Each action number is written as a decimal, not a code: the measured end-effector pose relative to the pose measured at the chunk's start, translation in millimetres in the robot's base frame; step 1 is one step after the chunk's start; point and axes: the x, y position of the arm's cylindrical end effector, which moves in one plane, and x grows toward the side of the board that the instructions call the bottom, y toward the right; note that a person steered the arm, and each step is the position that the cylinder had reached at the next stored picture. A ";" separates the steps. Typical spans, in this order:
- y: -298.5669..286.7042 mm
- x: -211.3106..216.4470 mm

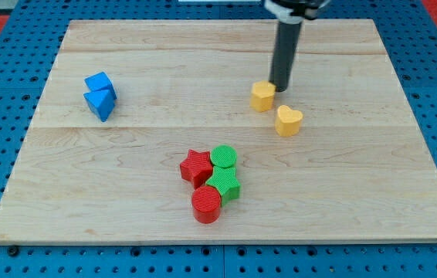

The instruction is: Separate the yellow blocks

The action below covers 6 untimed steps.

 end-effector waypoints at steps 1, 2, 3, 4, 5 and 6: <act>18.1 4.1; 80.2 74.0; 76.8 129.1; 65.3 97.6; 49.8 57.7; -58.3 34.7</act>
